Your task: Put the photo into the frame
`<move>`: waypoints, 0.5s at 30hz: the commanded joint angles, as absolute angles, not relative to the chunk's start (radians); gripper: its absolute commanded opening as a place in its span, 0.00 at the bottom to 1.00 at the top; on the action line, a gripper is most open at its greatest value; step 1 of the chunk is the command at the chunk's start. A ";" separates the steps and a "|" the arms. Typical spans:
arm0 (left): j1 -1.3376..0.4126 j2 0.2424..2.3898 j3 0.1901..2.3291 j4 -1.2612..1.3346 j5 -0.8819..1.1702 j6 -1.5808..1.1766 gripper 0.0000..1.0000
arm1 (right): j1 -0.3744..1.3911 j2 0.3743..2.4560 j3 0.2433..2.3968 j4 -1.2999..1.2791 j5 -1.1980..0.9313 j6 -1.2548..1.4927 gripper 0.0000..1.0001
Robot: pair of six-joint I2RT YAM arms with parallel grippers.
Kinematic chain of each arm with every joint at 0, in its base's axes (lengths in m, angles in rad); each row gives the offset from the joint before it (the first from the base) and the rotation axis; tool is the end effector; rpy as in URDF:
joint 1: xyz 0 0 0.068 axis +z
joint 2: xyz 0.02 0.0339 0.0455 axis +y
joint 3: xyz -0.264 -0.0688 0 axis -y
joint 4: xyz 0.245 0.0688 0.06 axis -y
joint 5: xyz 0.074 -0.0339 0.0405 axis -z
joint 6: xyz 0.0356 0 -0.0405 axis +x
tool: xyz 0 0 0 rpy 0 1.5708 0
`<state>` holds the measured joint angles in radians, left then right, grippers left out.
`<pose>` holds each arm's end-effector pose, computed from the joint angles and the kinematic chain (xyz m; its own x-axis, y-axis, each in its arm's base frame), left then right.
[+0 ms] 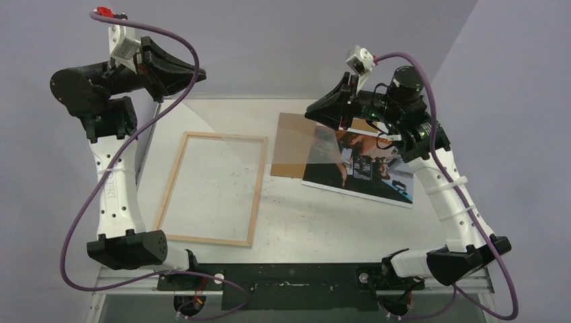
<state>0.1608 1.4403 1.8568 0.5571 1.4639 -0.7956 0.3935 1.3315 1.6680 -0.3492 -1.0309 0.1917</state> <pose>0.2319 0.0018 0.5936 0.1892 -0.0465 -0.9808 0.9573 0.2309 0.1738 0.2295 0.1283 0.5063 -0.2000 0.0230 -0.9795 -0.9689 0.1442 0.2012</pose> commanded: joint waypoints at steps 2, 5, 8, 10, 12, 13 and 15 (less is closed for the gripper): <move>0.170 1.445 1.897 0.554 1.401 -0.778 0.00 | 0.395 1.329 1.678 -0.310 -1.046 0.181 0.13; 0.173 1.447 1.892 0.555 1.394 -0.778 0.00 | 0.394 1.325 1.678 -0.310 -1.031 0.175 0.00; 0.176 1.449 1.885 0.548 1.385 -0.775 0.00 | 0.396 1.322 1.675 -0.310 -1.013 0.172 0.00; 0.183 1.448 1.877 0.537 1.378 -0.763 0.00 | 0.396 1.320 1.677 -0.310 -1.002 0.170 0.00; 0.189 1.448 1.868 0.504 1.367 -0.736 0.14 | 0.394 1.318 1.677 -0.317 -0.986 0.163 0.00; 0.194 1.445 1.862 0.483 1.362 -0.723 0.27 | 0.394 1.316 1.677 -0.322 -0.977 0.159 0.00; 0.200 1.441 1.844 0.459 1.348 -0.696 0.56 | 0.393 1.316 1.678 -0.328 -0.961 0.155 0.00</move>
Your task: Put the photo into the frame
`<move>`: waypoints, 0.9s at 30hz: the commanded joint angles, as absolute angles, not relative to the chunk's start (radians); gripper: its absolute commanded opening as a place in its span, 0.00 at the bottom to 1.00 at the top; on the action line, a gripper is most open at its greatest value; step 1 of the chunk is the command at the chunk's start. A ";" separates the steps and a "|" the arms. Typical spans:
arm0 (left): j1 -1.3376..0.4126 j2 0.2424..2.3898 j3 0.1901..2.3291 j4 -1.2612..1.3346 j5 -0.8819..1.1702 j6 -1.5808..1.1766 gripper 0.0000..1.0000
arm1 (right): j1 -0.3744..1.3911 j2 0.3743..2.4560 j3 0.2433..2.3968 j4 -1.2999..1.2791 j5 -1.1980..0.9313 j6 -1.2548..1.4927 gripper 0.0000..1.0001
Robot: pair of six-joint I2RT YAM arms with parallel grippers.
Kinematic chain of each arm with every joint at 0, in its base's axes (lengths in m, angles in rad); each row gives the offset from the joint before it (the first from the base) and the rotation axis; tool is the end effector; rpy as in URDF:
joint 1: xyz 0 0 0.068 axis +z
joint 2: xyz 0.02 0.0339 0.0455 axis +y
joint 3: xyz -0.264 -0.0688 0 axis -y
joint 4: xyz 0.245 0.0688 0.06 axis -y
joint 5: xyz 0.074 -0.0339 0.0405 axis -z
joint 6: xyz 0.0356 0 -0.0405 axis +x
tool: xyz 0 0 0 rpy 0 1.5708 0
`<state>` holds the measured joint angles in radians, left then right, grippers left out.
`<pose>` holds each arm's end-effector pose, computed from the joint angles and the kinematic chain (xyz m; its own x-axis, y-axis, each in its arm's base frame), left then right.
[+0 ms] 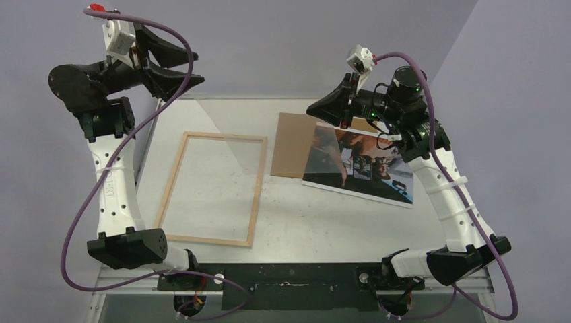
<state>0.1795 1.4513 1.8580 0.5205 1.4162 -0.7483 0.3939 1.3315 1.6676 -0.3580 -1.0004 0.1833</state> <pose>0.2400 0.0078 0.5912 0.1986 -0.0704 -0.9775 0.9429 0.2858 0.1710 0.2306 0.1283 0.5054 -0.1993 0.0238 -0.9797 -0.9641 0.1742 0.2004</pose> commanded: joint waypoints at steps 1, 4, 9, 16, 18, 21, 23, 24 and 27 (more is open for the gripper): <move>0.208 1.439 1.833 0.444 1.338 -0.680 0.65 | 0.391 1.316 1.676 -0.329 -0.951 0.156 0.00; 0.237 1.428 1.794 0.363 1.297 -0.602 0.80 | 0.386 1.311 1.668 -0.343 -0.904 0.152 0.00; 0.282 1.405 1.710 0.074 1.124 -0.357 0.87 | 0.380 1.307 1.647 -0.379 -0.777 0.159 0.00; 0.296 1.415 1.566 -0.283 0.674 -0.206 0.92 | 0.379 1.326 1.618 -0.383 -0.524 0.211 0.00; 0.295 1.437 1.559 -0.430 0.469 -0.176 0.92 | 0.384 1.333 1.631 -0.397 -0.448 0.214 0.00; 0.295 1.475 1.557 -0.633 0.208 -0.164 0.91 | 0.395 1.346 1.647 -0.414 -0.351 0.235 0.00; 0.296 1.486 1.521 -0.720 0.094 -0.173 0.91 | 0.405 1.358 1.655 -0.422 -0.302 0.253 0.00; 0.296 1.486 1.493 -0.744 0.063 -0.178 0.91 | 0.411 1.365 1.664 -0.431 -0.279 0.261 0.00; 0.297 1.483 1.384 -0.782 -0.026 -0.237 0.91 | 0.443 1.389 1.691 -0.456 -0.217 0.267 0.00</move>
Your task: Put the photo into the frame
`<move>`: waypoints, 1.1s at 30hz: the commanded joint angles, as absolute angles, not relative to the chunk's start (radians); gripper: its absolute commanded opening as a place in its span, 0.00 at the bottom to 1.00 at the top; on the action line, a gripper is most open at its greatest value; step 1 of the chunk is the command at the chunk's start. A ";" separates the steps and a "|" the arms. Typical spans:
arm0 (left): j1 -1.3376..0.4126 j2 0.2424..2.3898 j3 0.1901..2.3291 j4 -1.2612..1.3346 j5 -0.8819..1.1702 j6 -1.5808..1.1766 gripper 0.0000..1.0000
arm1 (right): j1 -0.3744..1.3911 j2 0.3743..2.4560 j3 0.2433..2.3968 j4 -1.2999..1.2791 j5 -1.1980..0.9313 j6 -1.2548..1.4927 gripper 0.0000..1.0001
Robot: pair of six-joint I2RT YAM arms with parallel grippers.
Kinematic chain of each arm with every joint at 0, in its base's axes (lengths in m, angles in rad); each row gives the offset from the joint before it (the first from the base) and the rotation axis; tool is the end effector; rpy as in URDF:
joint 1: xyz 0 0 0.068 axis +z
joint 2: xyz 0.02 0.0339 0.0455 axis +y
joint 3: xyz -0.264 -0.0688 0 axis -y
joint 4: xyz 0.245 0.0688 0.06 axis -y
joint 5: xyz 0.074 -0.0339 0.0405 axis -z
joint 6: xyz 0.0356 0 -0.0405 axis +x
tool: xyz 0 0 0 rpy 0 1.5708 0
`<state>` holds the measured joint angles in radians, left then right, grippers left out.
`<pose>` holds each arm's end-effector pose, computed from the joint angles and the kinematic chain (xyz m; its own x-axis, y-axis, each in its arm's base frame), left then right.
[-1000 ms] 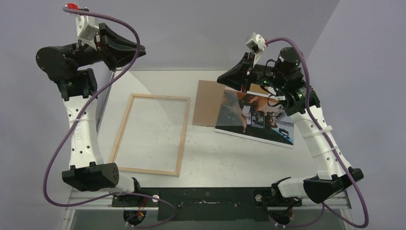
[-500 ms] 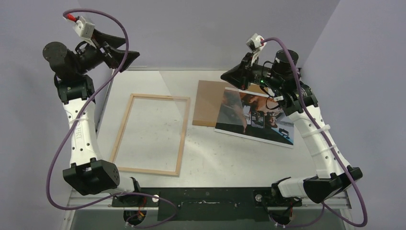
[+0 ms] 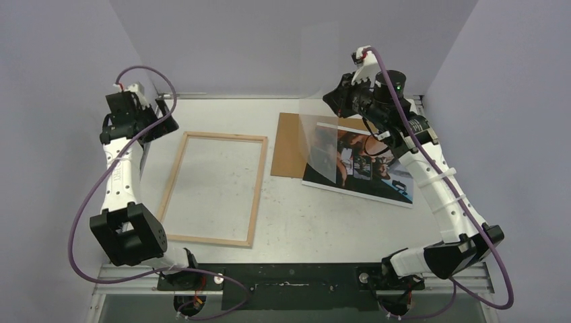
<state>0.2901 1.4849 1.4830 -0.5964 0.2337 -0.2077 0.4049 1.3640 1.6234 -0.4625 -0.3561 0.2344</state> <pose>0.3207 0.0871 0.3749 -0.5085 -0.3612 -0.7816 -0.2042 0.9325 -0.2980 0.2638 0.1266 0.4711 -0.3390 0.0916 -0.9363 -0.6213 0.7255 0.2959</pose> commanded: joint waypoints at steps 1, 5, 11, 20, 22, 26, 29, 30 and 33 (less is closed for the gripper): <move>0.299 1.488 1.350 -0.786 -0.035 -0.248 0.91 | 0.454 1.396 1.703 -0.465 -0.195 0.270 0.00; 0.323 1.551 1.260 -0.775 -0.050 -0.284 0.91 | 0.483 1.423 1.744 -0.481 -0.156 0.286 0.00; 0.344 1.692 1.267 -0.792 0.012 -0.328 0.90 | 0.502 1.432 1.772 -0.484 -0.159 0.298 0.00; 0.344 1.783 1.176 -0.732 0.034 -0.326 0.54 | 0.503 1.416 1.781 -0.489 -0.156 0.278 0.00; 0.344 1.791 1.178 -0.722 0.009 -0.332 0.51 | 0.503 1.415 1.783 -0.486 -0.156 0.273 0.00; 0.344 1.789 1.197 -0.717 -0.068 -0.324 0.56 | 0.501 1.415 1.783 -0.481 -0.156 0.261 0.00; 0.341 1.795 1.225 -0.738 -0.135 -0.307 0.63 | 0.501 1.417 1.777 -0.476 -0.152 0.259 0.00; 0.341 1.794 1.229 -0.739 -0.141 -0.299 0.66 | 0.502 1.417 1.776 -0.474 -0.152 0.257 0.00; 0.339 1.794 1.246 -0.754 -0.143 -0.299 0.70 | 0.501 1.424 1.774 -0.474 -0.150 0.253 0.00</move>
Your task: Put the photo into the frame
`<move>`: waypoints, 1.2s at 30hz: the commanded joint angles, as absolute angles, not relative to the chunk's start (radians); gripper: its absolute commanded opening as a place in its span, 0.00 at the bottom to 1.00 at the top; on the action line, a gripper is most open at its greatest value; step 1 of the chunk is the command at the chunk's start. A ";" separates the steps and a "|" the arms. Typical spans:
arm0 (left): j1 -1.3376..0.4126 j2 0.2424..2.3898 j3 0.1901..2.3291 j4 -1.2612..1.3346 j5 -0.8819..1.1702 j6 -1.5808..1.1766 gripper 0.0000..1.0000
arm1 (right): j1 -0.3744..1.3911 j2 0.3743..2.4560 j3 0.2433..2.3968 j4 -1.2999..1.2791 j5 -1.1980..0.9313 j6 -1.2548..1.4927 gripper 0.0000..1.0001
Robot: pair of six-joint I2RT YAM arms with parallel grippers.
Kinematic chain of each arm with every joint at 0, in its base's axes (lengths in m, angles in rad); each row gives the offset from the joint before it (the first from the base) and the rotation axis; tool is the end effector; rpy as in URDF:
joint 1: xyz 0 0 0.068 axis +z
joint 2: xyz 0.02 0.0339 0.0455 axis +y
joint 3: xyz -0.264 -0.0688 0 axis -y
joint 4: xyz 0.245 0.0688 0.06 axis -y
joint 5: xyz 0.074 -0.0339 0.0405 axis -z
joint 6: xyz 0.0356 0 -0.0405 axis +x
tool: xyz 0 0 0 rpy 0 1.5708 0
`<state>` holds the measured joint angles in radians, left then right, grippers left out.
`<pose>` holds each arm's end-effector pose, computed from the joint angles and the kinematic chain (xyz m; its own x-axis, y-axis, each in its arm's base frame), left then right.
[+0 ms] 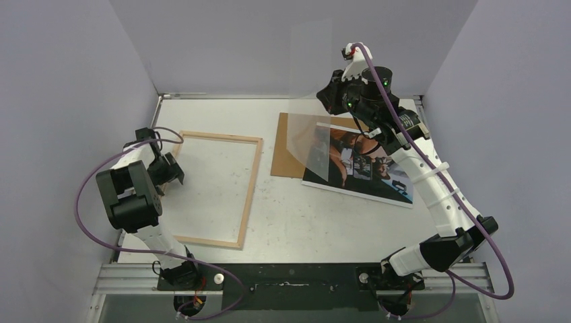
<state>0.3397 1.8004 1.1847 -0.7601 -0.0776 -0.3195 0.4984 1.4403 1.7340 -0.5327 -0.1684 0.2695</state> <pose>0.3158 0.1145 0.1706 -0.7694 -0.6040 -0.2078 -0.6194 0.7850 0.0113 0.2684 0.1528 0.4778 -0.3640 0.1007 -0.9259 -0.5368 0.7898 0.2969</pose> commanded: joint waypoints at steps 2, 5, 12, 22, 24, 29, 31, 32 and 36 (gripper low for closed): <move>0.338 1.781 1.263 -0.762 -0.120 -0.301 0.70 | 0.502 1.428 1.776 -0.471 -0.150 0.253 0.00; 0.337 1.754 1.288 -0.761 -0.113 -0.304 0.71 | 0.500 1.435 1.779 -0.471 -0.150 0.253 0.00; 0.358 1.802 1.308 -0.752 -0.190 -0.318 0.73 | 0.500 1.443 1.775 -0.465 -0.153 0.254 0.00; 0.384 1.908 1.356 -0.782 -0.193 -0.331 0.73 | 0.500 1.437 1.779 -0.467 -0.143 0.245 0.00; 0.395 1.925 1.360 -0.781 -0.174 -0.320 0.73 | 0.500 1.434 1.776 -0.464 -0.138 0.239 0.00; 0.398 1.936 1.346 -0.765 -0.092 -0.335 0.59 | 0.500 1.431 1.775 -0.463 -0.134 0.231 0.00; 0.397 1.930 1.336 -0.759 -0.066 -0.350 0.48 | 0.500 1.431 1.776 -0.463 -0.131 0.231 0.00; 0.396 1.927 1.330 -0.755 -0.042 -0.357 0.41 | 0.500 1.432 1.777 -0.466 -0.130 0.230 0.00; 0.382 1.918 1.313 -0.758 -0.026 -0.374 0.26 | 0.499 1.436 1.779 -0.472 -0.130 0.235 0.00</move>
